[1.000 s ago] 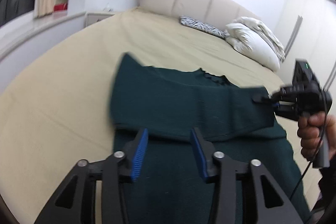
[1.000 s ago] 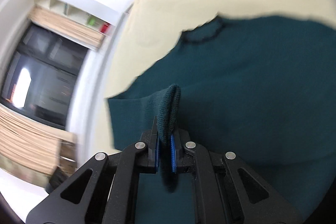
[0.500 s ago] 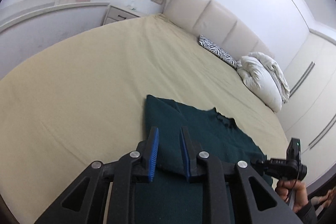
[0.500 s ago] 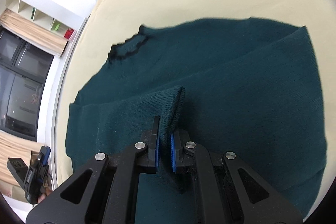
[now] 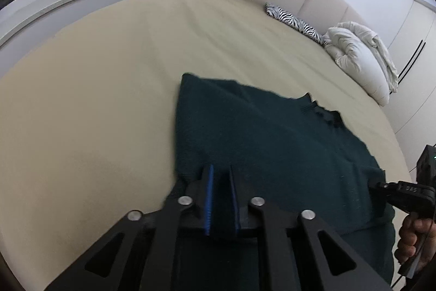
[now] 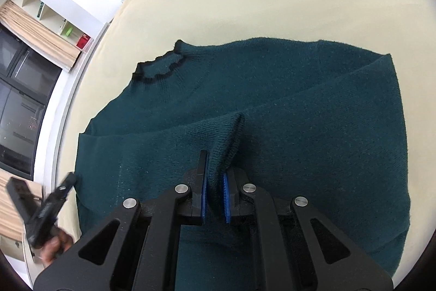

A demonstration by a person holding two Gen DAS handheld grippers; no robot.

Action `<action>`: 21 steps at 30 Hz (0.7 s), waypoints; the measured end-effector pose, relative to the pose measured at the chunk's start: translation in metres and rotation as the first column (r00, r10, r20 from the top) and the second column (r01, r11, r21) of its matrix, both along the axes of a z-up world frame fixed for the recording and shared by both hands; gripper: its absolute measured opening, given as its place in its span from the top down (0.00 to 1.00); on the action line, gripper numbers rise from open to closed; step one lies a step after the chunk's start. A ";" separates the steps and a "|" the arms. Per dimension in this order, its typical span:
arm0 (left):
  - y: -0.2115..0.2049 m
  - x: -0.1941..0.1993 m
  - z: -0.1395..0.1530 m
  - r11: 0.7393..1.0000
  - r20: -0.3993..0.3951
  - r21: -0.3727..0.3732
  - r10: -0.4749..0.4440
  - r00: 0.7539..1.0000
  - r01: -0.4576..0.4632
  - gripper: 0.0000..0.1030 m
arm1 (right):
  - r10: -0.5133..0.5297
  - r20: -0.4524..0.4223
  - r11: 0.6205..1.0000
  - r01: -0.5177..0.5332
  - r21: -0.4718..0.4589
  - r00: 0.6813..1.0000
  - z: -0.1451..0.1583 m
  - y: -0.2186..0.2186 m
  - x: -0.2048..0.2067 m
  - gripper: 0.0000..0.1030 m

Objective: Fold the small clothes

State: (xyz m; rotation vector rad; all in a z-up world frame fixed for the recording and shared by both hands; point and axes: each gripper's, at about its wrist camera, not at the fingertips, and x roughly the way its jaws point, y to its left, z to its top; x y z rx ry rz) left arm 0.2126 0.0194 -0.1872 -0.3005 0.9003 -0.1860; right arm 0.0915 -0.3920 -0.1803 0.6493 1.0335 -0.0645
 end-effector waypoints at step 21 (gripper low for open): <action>0.047 -0.021 0.041 0.992 0.071 -0.005 0.125 0.990 -0.125 0.79 | -0.199 -0.001 0.980 0.199 0.015 0.980 0.000 -0.034 -0.043 0.82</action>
